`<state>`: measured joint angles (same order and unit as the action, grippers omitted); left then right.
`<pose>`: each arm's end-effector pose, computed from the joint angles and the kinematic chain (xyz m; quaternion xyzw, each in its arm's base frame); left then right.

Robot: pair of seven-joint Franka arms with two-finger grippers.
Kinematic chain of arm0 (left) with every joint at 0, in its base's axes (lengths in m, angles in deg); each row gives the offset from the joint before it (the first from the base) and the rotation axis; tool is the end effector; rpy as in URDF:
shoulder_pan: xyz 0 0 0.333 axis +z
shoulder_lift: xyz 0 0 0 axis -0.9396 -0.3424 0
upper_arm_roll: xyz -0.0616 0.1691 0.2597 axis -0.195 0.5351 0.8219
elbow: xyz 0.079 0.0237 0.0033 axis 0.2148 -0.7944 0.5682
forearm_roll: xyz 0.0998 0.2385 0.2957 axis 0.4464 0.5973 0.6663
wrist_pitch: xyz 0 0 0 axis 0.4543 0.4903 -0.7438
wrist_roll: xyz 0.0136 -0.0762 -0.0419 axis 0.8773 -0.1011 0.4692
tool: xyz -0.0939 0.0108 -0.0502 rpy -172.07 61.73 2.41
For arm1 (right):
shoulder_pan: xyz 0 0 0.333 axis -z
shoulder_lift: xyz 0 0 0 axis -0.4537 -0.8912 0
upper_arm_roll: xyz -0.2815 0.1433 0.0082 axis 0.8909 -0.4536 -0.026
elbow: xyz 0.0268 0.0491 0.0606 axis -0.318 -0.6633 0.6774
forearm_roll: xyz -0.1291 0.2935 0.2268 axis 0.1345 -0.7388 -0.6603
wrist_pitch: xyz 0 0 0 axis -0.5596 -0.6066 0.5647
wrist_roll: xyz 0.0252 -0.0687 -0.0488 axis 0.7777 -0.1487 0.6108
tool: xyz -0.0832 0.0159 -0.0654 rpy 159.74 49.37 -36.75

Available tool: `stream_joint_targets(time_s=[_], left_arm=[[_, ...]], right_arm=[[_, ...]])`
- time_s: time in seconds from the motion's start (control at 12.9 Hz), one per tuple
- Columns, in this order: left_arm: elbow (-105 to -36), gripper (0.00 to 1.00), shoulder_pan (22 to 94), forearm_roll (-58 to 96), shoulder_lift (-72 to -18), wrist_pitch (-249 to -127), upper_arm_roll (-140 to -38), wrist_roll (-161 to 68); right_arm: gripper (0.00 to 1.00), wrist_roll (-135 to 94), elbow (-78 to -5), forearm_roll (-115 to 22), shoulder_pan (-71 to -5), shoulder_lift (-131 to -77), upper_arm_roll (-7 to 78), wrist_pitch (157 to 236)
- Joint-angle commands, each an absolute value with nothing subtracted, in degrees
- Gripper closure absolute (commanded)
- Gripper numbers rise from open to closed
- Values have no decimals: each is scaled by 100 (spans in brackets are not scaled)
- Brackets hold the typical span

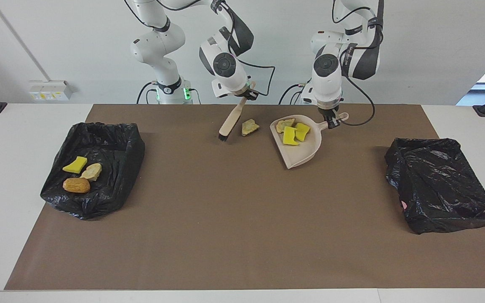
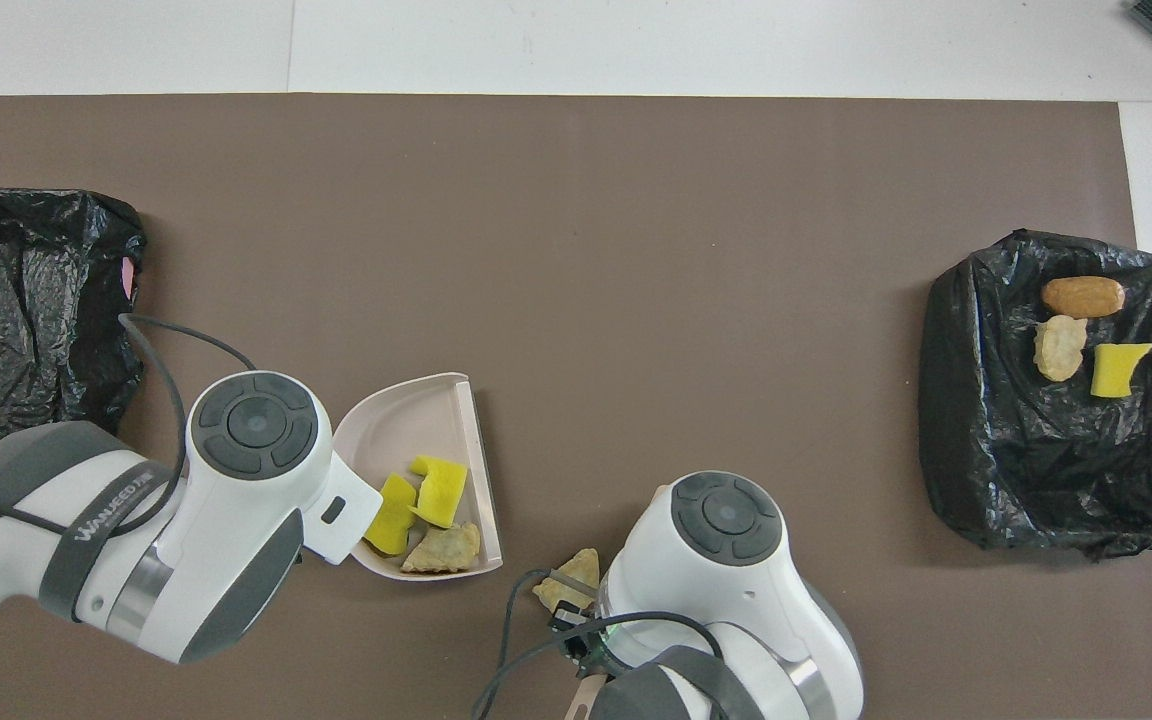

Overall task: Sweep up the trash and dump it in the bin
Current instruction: 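Sweep the last crumbs into the dustpan with the right gripper's brush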

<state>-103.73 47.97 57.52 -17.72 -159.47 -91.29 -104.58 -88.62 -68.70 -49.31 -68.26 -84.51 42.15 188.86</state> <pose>0.3662 -0.1705 0.3781 -0.7752 0.6056 0.1532 0.0944 0.3304 0.3480 0.3733 -0.9144 0.2820 0.2856 0.0531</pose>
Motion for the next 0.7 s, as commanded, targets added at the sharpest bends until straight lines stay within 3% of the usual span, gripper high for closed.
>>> stream_joint_targets(time_s=[0.0,0.62], left_arm=[[-10955,100,4783,5705,-1257,-16215,-9483,-9856],[-11123,100,4827,5688,-1327,-16242,-9810,-9615]], right_arm=[[100,-8943,-7089,-5274,-7319,-8761,4222,19808],[100,-7066,-7010,-5328,-7312,-8939,4222,19847]])
